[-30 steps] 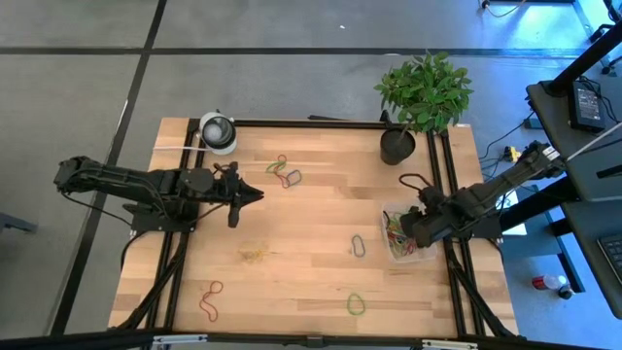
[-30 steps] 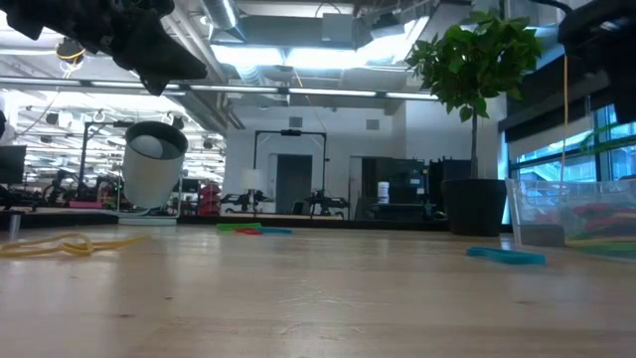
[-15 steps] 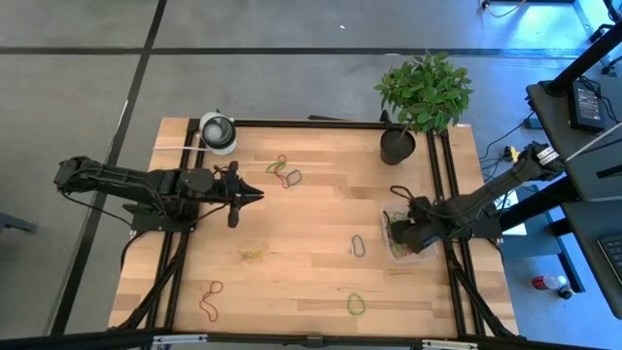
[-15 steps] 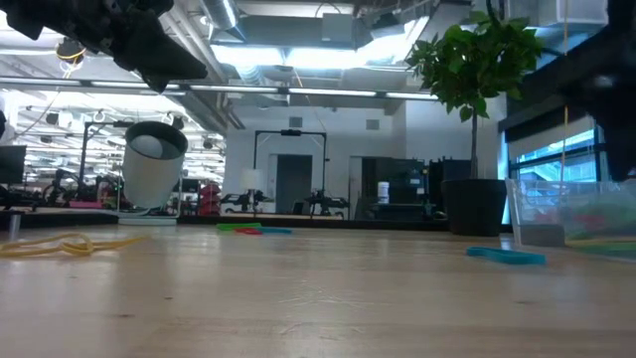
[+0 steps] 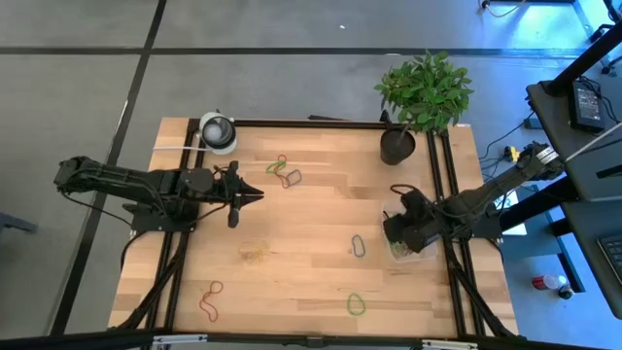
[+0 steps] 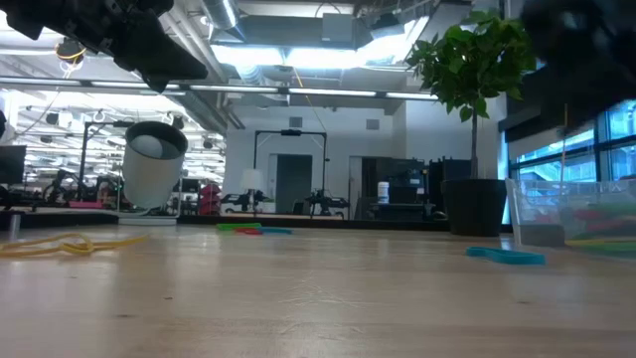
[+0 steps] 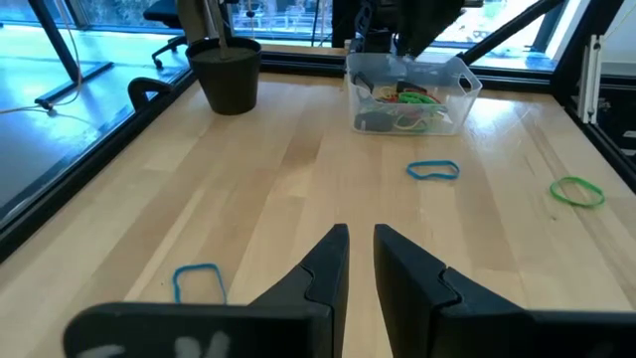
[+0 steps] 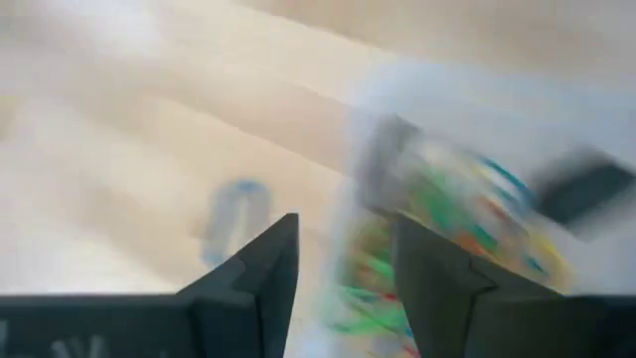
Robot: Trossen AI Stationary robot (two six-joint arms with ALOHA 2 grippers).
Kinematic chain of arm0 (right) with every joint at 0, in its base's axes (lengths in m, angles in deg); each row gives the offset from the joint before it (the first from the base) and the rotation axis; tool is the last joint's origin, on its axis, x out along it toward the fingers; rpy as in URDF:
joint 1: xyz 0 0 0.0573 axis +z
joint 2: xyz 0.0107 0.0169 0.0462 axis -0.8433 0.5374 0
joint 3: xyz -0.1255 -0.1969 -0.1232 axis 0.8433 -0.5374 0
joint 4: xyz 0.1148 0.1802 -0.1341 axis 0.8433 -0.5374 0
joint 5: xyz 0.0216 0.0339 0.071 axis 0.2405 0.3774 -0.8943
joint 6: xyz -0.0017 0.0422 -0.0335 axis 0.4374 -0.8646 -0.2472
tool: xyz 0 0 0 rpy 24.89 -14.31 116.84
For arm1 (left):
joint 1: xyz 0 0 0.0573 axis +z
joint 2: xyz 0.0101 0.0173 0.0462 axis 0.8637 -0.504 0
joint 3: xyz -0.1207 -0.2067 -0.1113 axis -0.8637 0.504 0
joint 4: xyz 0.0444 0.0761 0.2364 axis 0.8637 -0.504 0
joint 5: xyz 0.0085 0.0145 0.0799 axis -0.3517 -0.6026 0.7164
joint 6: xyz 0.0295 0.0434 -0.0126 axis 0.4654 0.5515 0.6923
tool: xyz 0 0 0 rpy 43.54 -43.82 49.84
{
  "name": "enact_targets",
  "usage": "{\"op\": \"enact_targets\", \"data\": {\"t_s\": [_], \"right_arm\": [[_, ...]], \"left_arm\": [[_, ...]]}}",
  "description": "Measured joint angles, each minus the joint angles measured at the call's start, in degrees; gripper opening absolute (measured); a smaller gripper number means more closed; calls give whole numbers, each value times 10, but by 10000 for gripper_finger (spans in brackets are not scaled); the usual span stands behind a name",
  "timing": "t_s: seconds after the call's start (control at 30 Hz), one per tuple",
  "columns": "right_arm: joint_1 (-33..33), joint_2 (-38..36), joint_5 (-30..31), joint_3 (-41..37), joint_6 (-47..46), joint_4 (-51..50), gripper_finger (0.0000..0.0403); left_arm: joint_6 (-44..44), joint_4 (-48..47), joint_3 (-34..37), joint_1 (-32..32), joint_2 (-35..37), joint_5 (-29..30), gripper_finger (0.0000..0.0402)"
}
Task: Pick and place rubber bands into bin
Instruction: Put the blue rubber band into the transparent bin
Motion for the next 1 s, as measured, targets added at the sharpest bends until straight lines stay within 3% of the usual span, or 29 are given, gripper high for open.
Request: {"op": "enact_targets", "data": {"t_s": [0.27, 0.57, 0.7, 1.0], "right_arm": [[-43, 90, 1, 128, 320, 30, 159], [-162, 313, -202, 280, 540, -32, 152], [-183, 386, -256, 294, 605, -33, 133], [-185, 483, -272, 294, 662, -27, 103]], "left_arm": [[0, 0, 0, 0, 0, 12, 47], [0, 0, 0, 0, 0, 40, 47], [-1, 0, 0, 0, 0, 41, 47], [-15, -12, 0, 0, 0, 41, 47]]}}
